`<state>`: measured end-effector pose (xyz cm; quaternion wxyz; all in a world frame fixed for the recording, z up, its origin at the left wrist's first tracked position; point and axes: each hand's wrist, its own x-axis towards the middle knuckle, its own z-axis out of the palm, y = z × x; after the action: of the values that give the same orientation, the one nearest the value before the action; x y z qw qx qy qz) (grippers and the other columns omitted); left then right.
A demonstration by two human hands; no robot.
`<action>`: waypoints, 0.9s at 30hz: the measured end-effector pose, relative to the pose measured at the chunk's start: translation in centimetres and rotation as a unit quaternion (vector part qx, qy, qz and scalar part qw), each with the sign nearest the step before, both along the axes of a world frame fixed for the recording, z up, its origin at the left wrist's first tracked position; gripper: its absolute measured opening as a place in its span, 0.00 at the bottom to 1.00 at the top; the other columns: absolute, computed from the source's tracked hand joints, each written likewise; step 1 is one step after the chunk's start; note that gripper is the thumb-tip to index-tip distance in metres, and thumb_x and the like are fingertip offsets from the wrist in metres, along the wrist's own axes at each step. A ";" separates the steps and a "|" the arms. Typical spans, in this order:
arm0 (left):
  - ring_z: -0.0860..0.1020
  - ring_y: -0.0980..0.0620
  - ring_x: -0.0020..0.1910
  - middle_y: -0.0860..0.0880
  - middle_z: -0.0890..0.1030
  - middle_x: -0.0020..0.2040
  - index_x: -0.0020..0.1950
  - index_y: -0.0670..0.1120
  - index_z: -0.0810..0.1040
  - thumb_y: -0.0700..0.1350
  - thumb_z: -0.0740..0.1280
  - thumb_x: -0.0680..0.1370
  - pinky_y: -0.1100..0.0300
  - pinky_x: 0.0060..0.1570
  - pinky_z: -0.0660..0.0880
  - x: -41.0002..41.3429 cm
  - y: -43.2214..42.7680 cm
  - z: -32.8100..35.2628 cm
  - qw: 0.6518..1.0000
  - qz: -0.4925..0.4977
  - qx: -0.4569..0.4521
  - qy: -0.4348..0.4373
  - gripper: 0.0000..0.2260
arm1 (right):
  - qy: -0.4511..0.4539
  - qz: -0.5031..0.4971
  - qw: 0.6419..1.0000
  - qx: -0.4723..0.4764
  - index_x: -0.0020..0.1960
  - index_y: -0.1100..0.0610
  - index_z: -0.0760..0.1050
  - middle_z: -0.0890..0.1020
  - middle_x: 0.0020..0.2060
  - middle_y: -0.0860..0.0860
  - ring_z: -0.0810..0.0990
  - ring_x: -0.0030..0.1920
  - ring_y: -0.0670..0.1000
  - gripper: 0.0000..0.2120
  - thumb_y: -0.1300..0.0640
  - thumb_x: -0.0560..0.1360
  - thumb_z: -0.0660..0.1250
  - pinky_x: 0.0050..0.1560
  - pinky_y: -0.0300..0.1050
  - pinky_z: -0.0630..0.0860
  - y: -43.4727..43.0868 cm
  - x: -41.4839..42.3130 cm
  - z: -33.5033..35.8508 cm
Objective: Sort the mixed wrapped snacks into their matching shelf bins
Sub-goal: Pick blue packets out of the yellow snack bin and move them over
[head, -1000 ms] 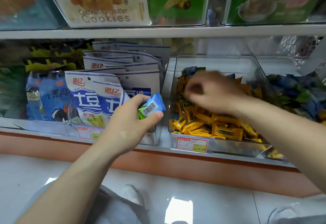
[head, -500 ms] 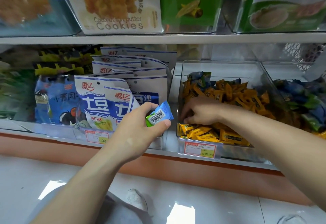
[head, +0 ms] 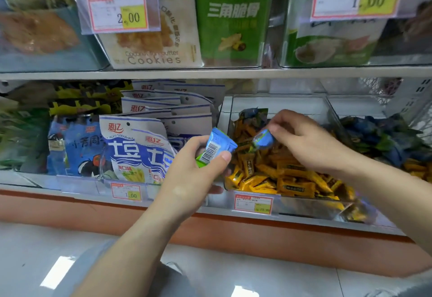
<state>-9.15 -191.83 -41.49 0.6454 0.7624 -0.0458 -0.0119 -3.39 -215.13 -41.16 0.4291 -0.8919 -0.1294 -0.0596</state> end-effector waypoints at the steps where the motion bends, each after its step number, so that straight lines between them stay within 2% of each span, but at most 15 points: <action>1: 0.84 0.49 0.46 0.51 0.84 0.48 0.58 0.51 0.77 0.45 0.70 0.78 0.47 0.44 0.83 -0.2 -0.8 0.1 1.000 -0.009 -0.003 -0.003 0.10 | 0.013 0.002 1.000 0.022 0.47 0.47 0.75 0.81 0.41 0.44 0.79 0.42 0.46 0.07 0.49 0.81 0.60 0.42 0.43 0.75 -0.5 -0.9 0.4; 3: 0.84 0.48 0.48 0.51 0.85 0.48 0.59 0.51 0.77 0.47 0.71 0.76 0.45 0.49 0.82 -0.5 -2.6 0.2 0.999 -0.028 -0.018 0.003 0.12 | 0.060 0.001 0.993 0.101 0.47 0.48 0.75 0.80 0.34 0.40 0.79 0.35 0.42 0.07 0.49 0.81 0.60 0.34 0.40 0.77 -1.2 -2.4 0.7; 5: 0.84 0.50 0.48 0.52 0.85 0.49 0.60 0.51 0.76 0.50 0.72 0.74 0.47 0.52 0.81 -0.7 -4.7 0.2 0.998 -0.036 -0.040 0.012 0.16 | 0.113 -0.024 0.975 0.189 0.48 0.49 0.75 0.78 0.32 0.41 0.79 0.32 0.43 0.07 0.48 0.81 0.61 0.30 0.46 0.80 -1.6 -3.6 0.5; 8: 0.84 0.51 0.45 0.51 0.85 0.48 0.60 0.49 0.73 0.46 0.71 0.77 0.48 0.46 0.82 -0.6 -7.7 0.1 0.995 -0.047 -0.082 0.020 0.14 | 0.130 -0.098 0.951 0.263 0.50 0.48 0.75 0.79 0.42 0.47 0.80 0.34 0.46 0.09 0.45 0.80 0.61 0.30 0.46 0.79 -2.0 -4.4 0.1; 11: 0.84 0.54 0.43 0.49 0.84 0.50 0.59 0.49 0.72 0.45 0.71 0.78 0.54 0.38 0.82 -0.1 -11.0 -0.1 0.995 -0.040 -0.090 0.022 0.12 | 0.119 -0.155 0.929 0.315 0.54 0.48 0.74 0.80 0.50 0.53 0.84 0.33 0.50 0.09 0.45 0.81 0.59 0.27 0.44 0.78 -3.2 -4.8 0.1; 12: 0.84 0.55 0.44 0.49 0.83 0.51 0.58 0.50 0.72 0.45 0.71 0.77 0.55 0.38 0.82 0.2 -12.2 -0.2 0.996 -0.032 -0.081 0.016 0.13 | 0.111 -0.162 0.927 0.320 0.56 0.50 0.73 0.81 0.50 0.55 0.84 0.32 0.51 0.11 0.45 0.82 0.58 0.26 0.43 0.78 -3.8 -4.8 0.1; 14: 0.82 0.58 0.47 0.51 0.82 0.52 0.58 0.52 0.73 0.48 0.74 0.75 0.56 0.47 0.81 1.0 -14.8 -0.4 0.999 -0.008 -0.024 -0.024 0.15 | 0.110 -0.165 0.922 0.334 0.59 0.52 0.74 0.82 0.49 0.57 0.84 0.32 0.51 0.15 0.43 0.82 0.56 0.26 0.43 0.78 -5.4 -4.9 0.1; 15: 0.80 0.62 0.48 0.54 0.82 0.51 0.58 0.53 0.73 0.50 0.74 0.74 0.62 0.50 0.79 1.4 -16.1 -0.4 0.998 0.003 0.019 -0.057 0.16 | 0.119 -0.167 0.915 0.348 0.59 0.53 0.74 0.83 0.48 0.56 0.84 0.33 0.51 0.16 0.42 0.81 0.58 0.26 0.43 0.78 -6.3 -4.9 0.2; 16: 0.79 0.65 0.47 0.57 0.81 0.49 0.57 0.55 0.73 0.52 0.75 0.73 0.68 0.48 0.76 1.9 -17.3 -0.2 0.994 0.007 0.058 -0.090 0.16 | 0.130 -0.166 0.906 0.366 0.58 0.53 0.74 0.84 0.47 0.55 0.85 0.36 0.51 0.16 0.42 0.80 0.60 0.27 0.43 0.79 -7.4 -4.9 0.3; 17: 0.78 0.65 0.47 0.58 0.80 0.48 0.56 0.55 0.74 0.53 0.75 0.72 0.69 0.47 0.76 2.3 -18.6 0.1 0.990 0.004 0.083 -0.114 0.16 | 0.135 -0.163 0.902 0.377 0.56 0.53 0.75 0.85 0.46 0.54 0.86 0.38 0.51 0.14 0.43 0.79 0.64 0.28 0.43 0.79 -8.5 -4.9 0.4; 20: 0.80 0.57 0.46 0.55 0.82 0.47 0.56 0.55 0.77 0.55 0.75 0.70 0.58 0.45 0.77 4.0 -22.7 0.7 0.980 -0.027 0.125 -0.151 0.17 | 0.112 -0.175 0.912 0.353 0.53 0.51 0.78 0.86 0.44 0.52 0.86 0.39 0.52 0.08 0.49 0.76 0.70 0.28 0.41 0.77 -12.8 -4.6 0.5; 23: 0.81 0.54 0.49 0.55 0.84 0.49 0.56 0.56 0.79 0.57 0.77 0.68 0.58 0.49 0.77 5.9 -26.5 1.0 0.961 -0.068 0.184 -0.193 0.19 | 0.063 -0.251 0.918 0.300 0.47 0.50 0.77 0.85 0.42 0.52 0.85 0.40 0.52 0.05 0.51 0.75 0.71 0.30 0.43 0.78 -17.1 -3.3 0.1; 25: 0.80 0.51 0.56 0.53 0.83 0.58 0.62 0.57 0.77 0.59 0.76 0.68 0.57 0.55 0.76 6.9 -28.1 1.3 0.941 -0.109 0.257 -0.192 0.24 | 0.013 -0.303 0.927 0.221 0.49 0.50 0.76 0.83 0.47 0.52 0.83 0.48 0.57 0.06 0.52 0.75 0.71 0.43 0.51 0.81 -19.4 -2.1 -0.3; 27: 0.77 0.51 0.61 0.52 0.78 0.66 0.69 0.55 0.74 0.62 0.73 0.70 0.62 0.56 0.72 7.8 -28.1 1.6 0.921 -0.132 0.318 -0.181 0.29 | -0.014 -0.327 0.941 0.083 0.56 0.49 0.75 0.81 0.53 0.52 0.80 0.55 0.59 0.12 0.50 0.75 0.70 0.53 0.48 0.76 -21.0 -1.0 -0.5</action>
<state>-1.30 -219.96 -39.89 0.3425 0.9037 -0.2556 0.0271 -4.36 -236.14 -41.68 0.4567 -0.8454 0.1686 -0.2198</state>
